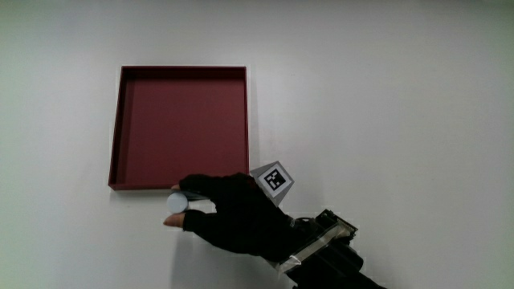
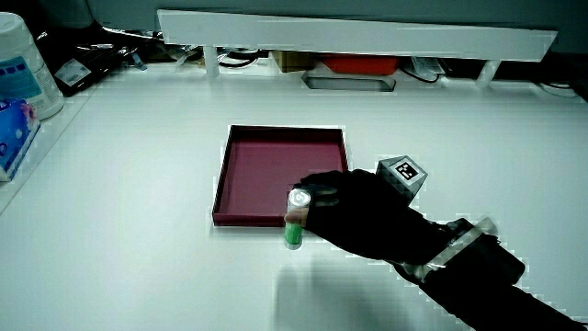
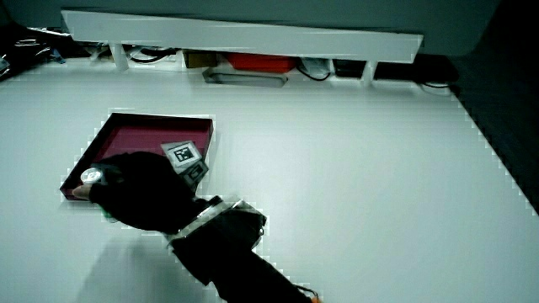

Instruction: Place glue stick

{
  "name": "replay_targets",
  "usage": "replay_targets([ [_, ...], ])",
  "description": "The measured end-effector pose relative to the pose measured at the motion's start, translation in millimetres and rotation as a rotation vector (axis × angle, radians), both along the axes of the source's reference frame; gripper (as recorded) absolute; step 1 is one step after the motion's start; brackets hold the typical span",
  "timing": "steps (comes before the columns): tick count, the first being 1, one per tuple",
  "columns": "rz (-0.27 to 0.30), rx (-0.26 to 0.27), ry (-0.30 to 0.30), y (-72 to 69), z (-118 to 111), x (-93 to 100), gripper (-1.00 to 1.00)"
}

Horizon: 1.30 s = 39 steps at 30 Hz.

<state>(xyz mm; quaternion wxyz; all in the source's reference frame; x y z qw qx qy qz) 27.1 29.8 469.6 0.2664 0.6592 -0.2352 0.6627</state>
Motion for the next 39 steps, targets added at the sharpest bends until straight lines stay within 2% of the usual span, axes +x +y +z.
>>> replay_targets([
  [2,-0.016,-0.014,0.022,6.4,7,-2.2,0.0],
  [3,-0.019,-0.038,0.015,8.6,9,-3.2,0.0],
  [4,-0.022,-0.016,0.022,10.4,13,-4.0,0.0],
  [5,-0.026,-0.033,0.003,13.0,16,-5.4,0.0],
  [6,-0.033,-0.049,0.016,15.7,18,-6.3,0.0],
  [7,-0.043,-0.035,0.058,17.8,21,-6.8,0.0],
  [9,-0.054,-0.054,0.033,22.6,28,-9.9,0.0],
  [11,-0.074,-0.051,0.083,26.1,32,-10.7,0.0],
  [15,-0.069,-0.129,0.031,32.9,41,-8.7,0.0],
  [16,-0.055,-0.11,0.01,33.5,41,-8.1,0.0],
  [17,-0.055,-0.113,0.023,34.3,43,-7.4,0.0],
  [19,-0.051,-0.12,-0.001,35.1,42,-7.4,0.0],
  [20,-0.056,-0.132,0.018,35.6,43,-6.8,0.0],
  [23,-0.058,-0.129,0.012,35.9,43,-6.9,0.0],
  [24,-0.058,-0.112,0.011,35.7,43,-7.0,0.0],
  [27,-0.063,-0.127,0.021,36.1,43,-7.2,0.0],
  [29,-0.062,-0.139,0.012,36.2,42,-7.3,-0.06],
  [31,-0.062,-0.104,0.032,36.2,44,-6.8,-0.13],
  [33,-0.064,-0.122,0.017,36.8,43,-7.1,-0.19],
  [34,-0.059,-0.087,0.013,36.4,44,-7.0,-0.23],
  [36,-0.061,-0.115,0.014,36.9,44,-7.0,-0.29],
  [39,-0.066,-0.106,0.028,37.0,45,-6.8,-0.39],
])
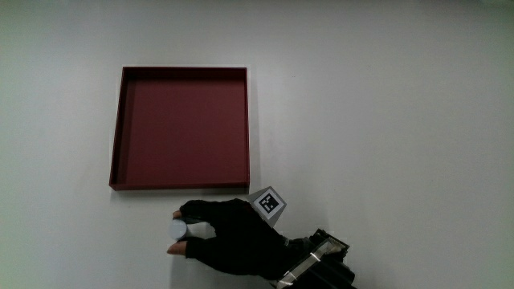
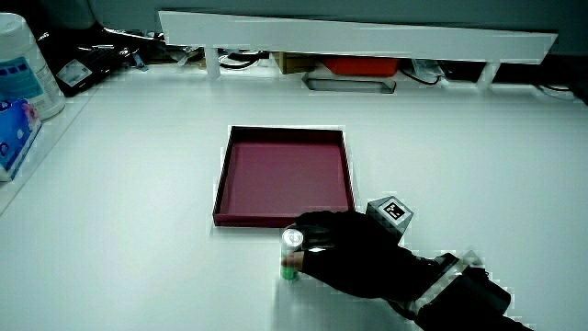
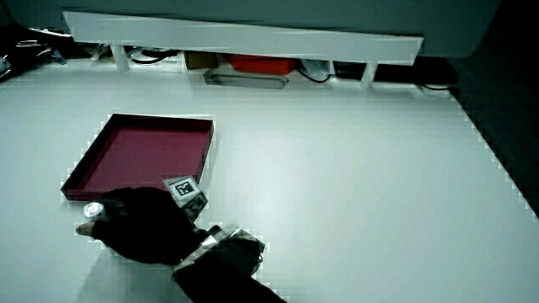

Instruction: Place glue stick

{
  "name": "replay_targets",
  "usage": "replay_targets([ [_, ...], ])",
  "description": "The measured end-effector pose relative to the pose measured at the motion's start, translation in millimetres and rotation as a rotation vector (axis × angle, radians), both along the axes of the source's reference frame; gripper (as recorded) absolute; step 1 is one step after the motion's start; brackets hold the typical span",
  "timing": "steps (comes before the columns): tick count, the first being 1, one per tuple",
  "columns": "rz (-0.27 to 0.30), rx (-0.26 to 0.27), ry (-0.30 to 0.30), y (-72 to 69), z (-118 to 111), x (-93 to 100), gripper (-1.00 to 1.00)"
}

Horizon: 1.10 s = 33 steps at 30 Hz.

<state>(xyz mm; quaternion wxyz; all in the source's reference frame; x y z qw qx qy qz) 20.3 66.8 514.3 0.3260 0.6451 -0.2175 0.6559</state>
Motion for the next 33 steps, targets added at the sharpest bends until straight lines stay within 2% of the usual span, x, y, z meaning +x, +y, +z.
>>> replay_targets([
  [1,0.001,-0.025,-0.003,0.4,-2,0.1,-0.42],
  [3,-0.002,-0.024,0.007,0.8,0,0.4,-0.48],
  [4,0.005,-0.005,-0.017,0.6,0,0.3,-0.52],
  [5,0.0,-0.018,0.006,0.8,0,1.0,-0.55],
  [6,0.002,-0.032,-0.002,1.1,0,1.3,-0.58],
  [8,0.008,-0.008,-0.012,0.9,1,2.9,-0.65],
  [10,0.006,-0.037,-0.022,0.4,-2,5.4,-0.71],
  [11,0.011,-0.026,-0.025,-0.2,-2,7.4,-0.74],
  [14,0.018,-0.048,-0.04,-3.1,-7,15.8,-0.84],
  [15,0.02,-0.034,-0.043,-5.2,-10,19.5,-0.87],
  [17,-0.009,-0.05,-0.012,-9.1,-14,27.6,-0.94],
  [18,-0.039,-0.027,-0.005,-12.3,-14,31.4,-0.97],
  [20,-0.076,-0.087,-0.021,-17.3,-21,40.2,-1.0],
  [23,-0.121,-0.07,0.044,-25.8,-28,58.2,-1.0],
  [25,-0.117,-0.061,0.091,-30.1,-38,70.7,-1.0],
  [28,-0.127,-0.016,0.15,-36.9,-46,89.3,-1.0],
  [29,-0.133,-0.035,0.181,-38.4,-53,94.5,-1.0],
  [30,-0.146,-0.009,0.194,-40.5,-56,99.7,-1.0],
  [33,-0.184,-0.007,0.268,-44.3,-71,114.3,-1.0],
])
